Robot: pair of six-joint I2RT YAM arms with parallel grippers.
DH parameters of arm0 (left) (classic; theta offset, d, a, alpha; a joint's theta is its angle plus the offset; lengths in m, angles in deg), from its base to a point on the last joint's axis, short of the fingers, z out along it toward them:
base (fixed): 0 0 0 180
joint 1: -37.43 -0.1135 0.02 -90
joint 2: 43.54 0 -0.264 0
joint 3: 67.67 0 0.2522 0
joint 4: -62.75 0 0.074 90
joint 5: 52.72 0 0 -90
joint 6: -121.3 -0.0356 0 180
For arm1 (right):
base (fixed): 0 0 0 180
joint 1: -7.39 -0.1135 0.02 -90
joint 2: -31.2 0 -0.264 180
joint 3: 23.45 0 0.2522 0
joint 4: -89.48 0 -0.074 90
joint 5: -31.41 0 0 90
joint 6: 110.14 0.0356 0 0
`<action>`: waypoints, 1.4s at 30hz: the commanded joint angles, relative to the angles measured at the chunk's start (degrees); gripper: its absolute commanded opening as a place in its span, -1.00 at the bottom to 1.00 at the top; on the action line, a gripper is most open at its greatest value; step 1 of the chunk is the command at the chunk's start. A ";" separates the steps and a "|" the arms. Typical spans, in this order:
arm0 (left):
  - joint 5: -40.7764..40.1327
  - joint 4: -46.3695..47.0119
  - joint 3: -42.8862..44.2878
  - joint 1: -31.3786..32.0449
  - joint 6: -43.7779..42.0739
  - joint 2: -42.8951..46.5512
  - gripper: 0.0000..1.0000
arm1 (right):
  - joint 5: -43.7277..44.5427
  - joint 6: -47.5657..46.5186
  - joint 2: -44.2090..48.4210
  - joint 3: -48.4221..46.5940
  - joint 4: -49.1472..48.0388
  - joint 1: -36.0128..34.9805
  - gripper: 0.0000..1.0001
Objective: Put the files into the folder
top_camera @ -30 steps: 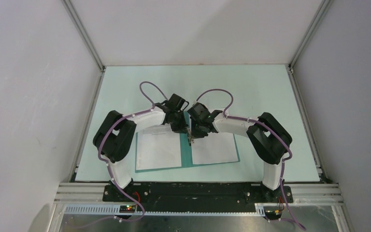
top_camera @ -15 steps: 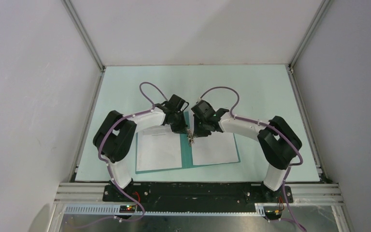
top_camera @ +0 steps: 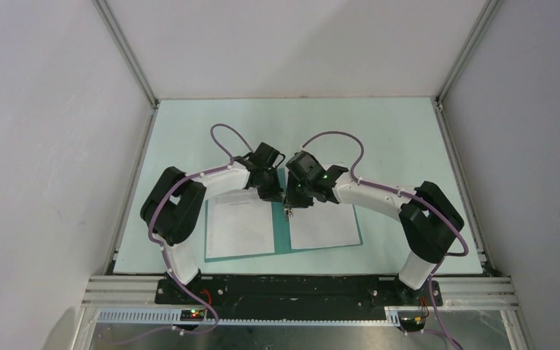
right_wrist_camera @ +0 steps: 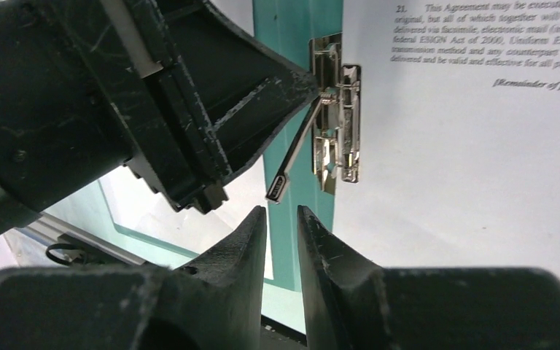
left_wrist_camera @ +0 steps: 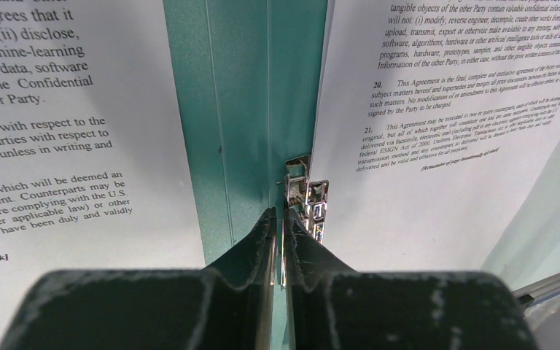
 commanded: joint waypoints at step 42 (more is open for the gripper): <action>-1.54 -0.74 -1.20 0.46 0.16 -1.71 -0.79 | 4.05 7.63 -5.02 8.44 -3.16 -2.31 -0.99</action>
